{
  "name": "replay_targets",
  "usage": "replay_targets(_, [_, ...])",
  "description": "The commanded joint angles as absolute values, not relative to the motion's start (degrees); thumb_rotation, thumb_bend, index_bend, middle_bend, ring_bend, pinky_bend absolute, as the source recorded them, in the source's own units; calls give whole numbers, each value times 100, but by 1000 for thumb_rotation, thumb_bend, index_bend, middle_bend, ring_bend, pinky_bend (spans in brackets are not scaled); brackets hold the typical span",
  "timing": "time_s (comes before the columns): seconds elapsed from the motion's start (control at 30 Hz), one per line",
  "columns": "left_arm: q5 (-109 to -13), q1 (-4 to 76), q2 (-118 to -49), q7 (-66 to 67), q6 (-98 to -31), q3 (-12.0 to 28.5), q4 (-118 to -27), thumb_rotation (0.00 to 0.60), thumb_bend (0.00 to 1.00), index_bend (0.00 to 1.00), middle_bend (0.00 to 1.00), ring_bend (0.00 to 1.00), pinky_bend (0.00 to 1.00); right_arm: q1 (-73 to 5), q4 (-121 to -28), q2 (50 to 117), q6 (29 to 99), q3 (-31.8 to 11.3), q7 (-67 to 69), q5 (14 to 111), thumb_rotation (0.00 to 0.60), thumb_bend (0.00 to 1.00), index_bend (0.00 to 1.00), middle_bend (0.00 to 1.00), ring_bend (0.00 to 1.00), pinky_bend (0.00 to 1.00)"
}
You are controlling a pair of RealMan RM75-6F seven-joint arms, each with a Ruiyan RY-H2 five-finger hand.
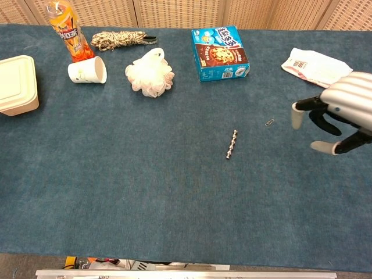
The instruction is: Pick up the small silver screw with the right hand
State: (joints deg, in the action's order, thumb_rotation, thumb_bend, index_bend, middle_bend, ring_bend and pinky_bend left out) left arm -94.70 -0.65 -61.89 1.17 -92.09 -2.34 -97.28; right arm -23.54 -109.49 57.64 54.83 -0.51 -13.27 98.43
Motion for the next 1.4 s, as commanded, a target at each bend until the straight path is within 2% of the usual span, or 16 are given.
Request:
replay_targets(0.03, [-9421, -99, -6168, 107, -9229, -236, -9737, 600, 323, 27, 130, 131, 32, -2761, -10709, 6194, 5025, -222, -1513, 9594, 600, 226, 471, 938, 983, 1000])
replay_targets(0.3, [-9289, -215, -6170, 125, -9270, -260, -9756, 600, 323, 27, 130, 131, 32, -3403, -10038, 6999, 4278, -390, -1705, 9111, 600, 226, 476, 964, 1000, 1000])
replay_targets(0.53, [-9226, -186, -6186, 193, -9186, -223, -9809, 600, 323, 27, 130, 131, 32, -3736, -9559, 7490, 3947, -347, -1823, 8866, 600, 226, 487, 970, 1000, 1000])
replay_targets(1.4, [-9100, -153, -6193, 102, -9095, -140, -9773, 600, 323, 27, 130, 131, 32, -4403, -8660, 8457, 3547, -202, -2118, 8058, 600, 227, 505, 970, 1000, 1000])
